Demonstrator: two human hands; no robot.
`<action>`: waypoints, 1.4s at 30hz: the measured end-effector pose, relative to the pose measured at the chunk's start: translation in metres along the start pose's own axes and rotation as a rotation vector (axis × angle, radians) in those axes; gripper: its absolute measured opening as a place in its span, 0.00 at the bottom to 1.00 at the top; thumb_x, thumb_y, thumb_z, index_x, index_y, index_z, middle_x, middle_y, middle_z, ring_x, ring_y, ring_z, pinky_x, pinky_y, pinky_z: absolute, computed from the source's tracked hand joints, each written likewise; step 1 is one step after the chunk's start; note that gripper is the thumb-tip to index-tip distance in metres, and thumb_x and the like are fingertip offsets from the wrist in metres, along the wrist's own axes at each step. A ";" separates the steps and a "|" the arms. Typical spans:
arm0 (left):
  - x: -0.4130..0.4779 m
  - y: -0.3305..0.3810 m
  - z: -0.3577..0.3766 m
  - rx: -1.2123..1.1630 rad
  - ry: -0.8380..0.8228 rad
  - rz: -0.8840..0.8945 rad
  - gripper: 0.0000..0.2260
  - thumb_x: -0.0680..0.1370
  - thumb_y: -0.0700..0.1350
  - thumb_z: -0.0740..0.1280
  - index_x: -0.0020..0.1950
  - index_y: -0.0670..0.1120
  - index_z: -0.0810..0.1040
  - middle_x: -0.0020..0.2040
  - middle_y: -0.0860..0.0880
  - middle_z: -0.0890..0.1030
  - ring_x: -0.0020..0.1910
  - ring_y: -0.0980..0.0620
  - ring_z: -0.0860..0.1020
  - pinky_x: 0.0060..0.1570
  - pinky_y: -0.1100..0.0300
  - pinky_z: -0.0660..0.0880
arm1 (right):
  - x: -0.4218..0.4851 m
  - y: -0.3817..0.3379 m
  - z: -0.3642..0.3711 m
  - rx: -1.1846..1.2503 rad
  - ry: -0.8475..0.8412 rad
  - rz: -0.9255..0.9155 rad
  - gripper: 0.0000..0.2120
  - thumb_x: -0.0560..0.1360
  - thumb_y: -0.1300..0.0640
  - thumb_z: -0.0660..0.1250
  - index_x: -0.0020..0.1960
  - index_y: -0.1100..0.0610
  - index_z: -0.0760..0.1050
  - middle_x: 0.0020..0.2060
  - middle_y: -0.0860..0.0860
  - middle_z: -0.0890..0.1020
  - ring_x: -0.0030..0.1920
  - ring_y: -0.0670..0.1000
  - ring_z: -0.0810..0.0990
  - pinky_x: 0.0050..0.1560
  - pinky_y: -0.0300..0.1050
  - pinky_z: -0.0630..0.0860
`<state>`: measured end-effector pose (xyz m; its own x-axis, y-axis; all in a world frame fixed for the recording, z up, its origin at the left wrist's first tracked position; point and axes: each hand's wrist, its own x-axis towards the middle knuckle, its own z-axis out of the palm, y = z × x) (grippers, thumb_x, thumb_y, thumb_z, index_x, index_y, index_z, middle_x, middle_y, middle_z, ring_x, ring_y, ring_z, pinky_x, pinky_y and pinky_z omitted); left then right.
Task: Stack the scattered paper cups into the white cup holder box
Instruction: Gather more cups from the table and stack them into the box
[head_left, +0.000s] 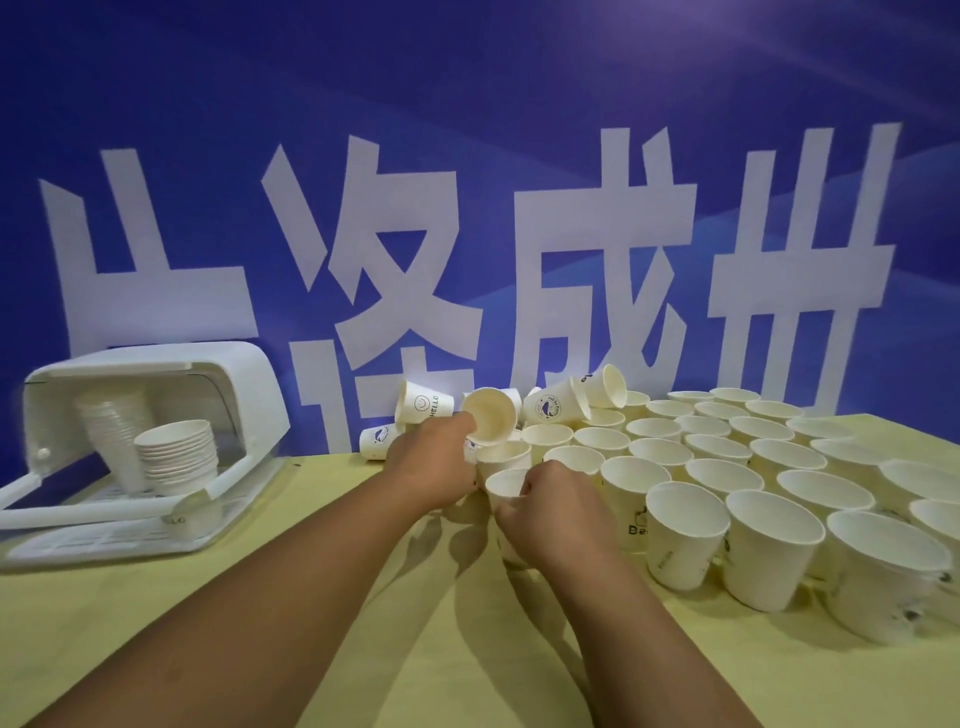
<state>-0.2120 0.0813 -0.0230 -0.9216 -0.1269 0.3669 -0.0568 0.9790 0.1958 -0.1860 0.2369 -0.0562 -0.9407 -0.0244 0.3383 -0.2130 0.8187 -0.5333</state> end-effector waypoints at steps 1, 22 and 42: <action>-0.004 -0.004 -0.003 -0.042 0.046 -0.026 0.22 0.76 0.47 0.71 0.69 0.57 0.73 0.61 0.53 0.81 0.52 0.48 0.78 0.51 0.51 0.81 | -0.001 -0.001 0.000 0.027 0.004 -0.019 0.11 0.72 0.43 0.68 0.46 0.51 0.78 0.41 0.48 0.81 0.42 0.52 0.79 0.40 0.45 0.77; -0.090 -0.155 -0.037 -0.379 0.175 -0.260 0.30 0.68 0.63 0.77 0.61 0.59 0.63 0.56 0.54 0.76 0.53 0.50 0.77 0.48 0.54 0.78 | -0.022 -0.045 0.051 0.616 -0.273 -0.086 0.40 0.65 0.42 0.82 0.68 0.44 0.63 0.55 0.43 0.76 0.53 0.44 0.78 0.54 0.52 0.82; -0.051 -0.270 -0.111 -0.811 0.820 -0.280 0.26 0.75 0.48 0.77 0.68 0.49 0.68 0.52 0.63 0.72 0.49 0.60 0.77 0.43 0.61 0.74 | 0.031 -0.227 0.116 1.176 -0.298 -0.108 0.27 0.70 0.48 0.79 0.63 0.46 0.71 0.56 0.46 0.79 0.55 0.49 0.79 0.54 0.48 0.81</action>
<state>-0.1069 -0.1942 0.0068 -0.3781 -0.6735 0.6352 0.3147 0.5517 0.7724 -0.1978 -0.0159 -0.0146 -0.8941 -0.3178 0.3156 -0.2577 -0.2112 -0.9429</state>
